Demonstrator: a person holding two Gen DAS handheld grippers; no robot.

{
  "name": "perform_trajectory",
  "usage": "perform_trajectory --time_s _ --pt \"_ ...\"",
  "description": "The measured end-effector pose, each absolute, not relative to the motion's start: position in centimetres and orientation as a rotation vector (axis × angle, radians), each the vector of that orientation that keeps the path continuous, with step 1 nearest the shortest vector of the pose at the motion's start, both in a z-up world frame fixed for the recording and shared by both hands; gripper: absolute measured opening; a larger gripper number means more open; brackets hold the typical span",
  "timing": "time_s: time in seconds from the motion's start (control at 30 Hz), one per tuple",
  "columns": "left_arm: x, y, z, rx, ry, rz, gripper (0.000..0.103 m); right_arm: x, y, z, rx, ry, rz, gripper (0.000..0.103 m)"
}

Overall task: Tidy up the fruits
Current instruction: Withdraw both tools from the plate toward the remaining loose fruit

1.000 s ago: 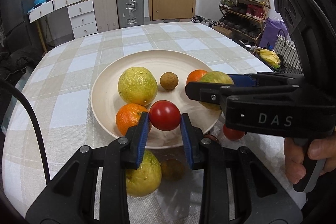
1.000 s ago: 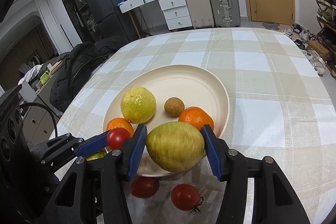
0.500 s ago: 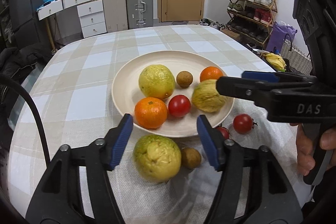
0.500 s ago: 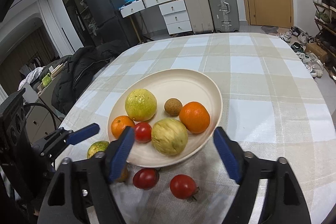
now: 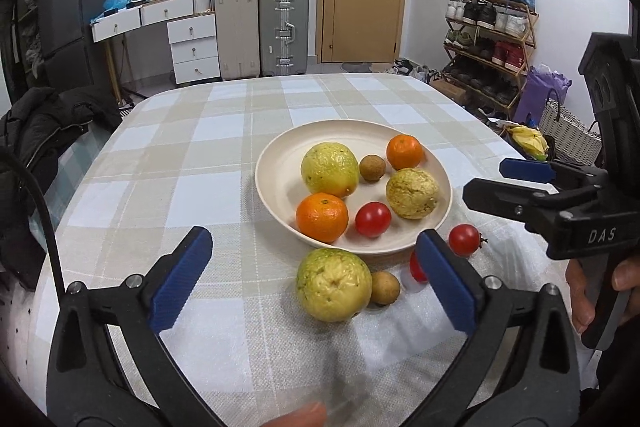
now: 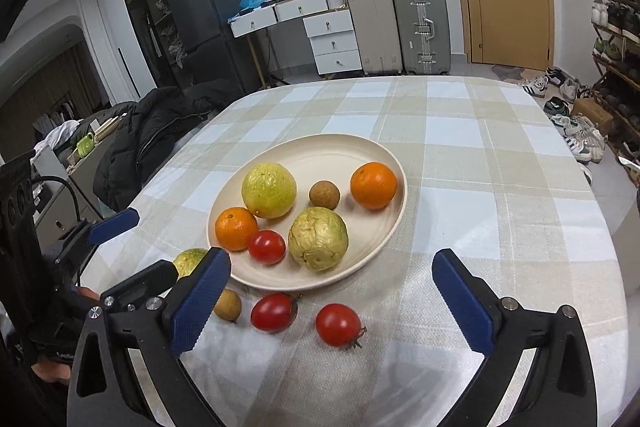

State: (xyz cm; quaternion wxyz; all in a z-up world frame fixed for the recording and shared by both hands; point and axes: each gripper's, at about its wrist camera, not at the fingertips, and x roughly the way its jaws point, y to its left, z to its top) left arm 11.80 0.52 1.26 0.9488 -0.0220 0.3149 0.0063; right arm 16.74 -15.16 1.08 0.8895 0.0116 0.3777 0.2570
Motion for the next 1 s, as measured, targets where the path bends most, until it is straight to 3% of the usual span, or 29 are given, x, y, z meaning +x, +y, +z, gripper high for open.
perform_trajectory --time_s 1.0 --pt "10.6 1.2 0.9 -0.041 0.648 0.033 0.102 15.7 -15.8 -0.9 -0.080 0.824 0.500 0.103"
